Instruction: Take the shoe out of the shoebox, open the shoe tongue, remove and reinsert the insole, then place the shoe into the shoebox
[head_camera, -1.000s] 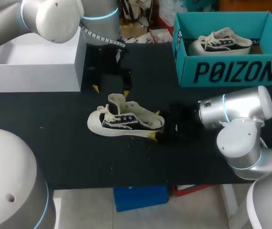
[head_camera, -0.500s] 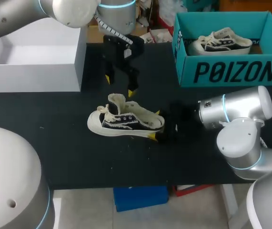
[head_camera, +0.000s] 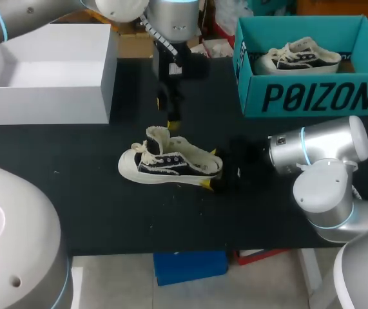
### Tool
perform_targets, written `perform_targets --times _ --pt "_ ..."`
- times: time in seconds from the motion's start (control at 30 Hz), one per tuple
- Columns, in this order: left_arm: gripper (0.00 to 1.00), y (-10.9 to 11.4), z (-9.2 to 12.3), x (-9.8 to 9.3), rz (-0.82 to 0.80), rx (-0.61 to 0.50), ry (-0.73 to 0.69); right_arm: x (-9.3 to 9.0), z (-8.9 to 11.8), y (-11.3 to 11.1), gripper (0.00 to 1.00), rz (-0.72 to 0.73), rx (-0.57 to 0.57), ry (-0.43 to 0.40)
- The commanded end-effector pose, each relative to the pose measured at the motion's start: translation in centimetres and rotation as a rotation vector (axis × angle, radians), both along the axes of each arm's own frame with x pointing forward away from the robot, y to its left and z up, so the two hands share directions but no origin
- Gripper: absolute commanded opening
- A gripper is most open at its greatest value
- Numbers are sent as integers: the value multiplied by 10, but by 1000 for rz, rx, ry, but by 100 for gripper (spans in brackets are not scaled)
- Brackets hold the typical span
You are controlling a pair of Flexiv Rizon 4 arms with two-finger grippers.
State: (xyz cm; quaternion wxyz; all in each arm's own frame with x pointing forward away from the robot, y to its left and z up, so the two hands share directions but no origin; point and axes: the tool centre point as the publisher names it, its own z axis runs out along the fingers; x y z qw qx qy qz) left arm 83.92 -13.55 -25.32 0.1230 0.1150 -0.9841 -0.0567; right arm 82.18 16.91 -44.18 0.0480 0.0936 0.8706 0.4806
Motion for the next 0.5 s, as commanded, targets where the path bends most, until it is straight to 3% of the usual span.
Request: perform_targets --times 0.03,0.23,0.5 --pt "0 -4 0 6 -251 50 66 -1 -2 1 0 -2 -2 1" --pt "0 -5 2 6 -244 50 52 -1 -2 1 0 -2 -2 1" --pt "0 -12 13 3 -244 -149 -25 -1 -2 1 0 -2 -2 1"
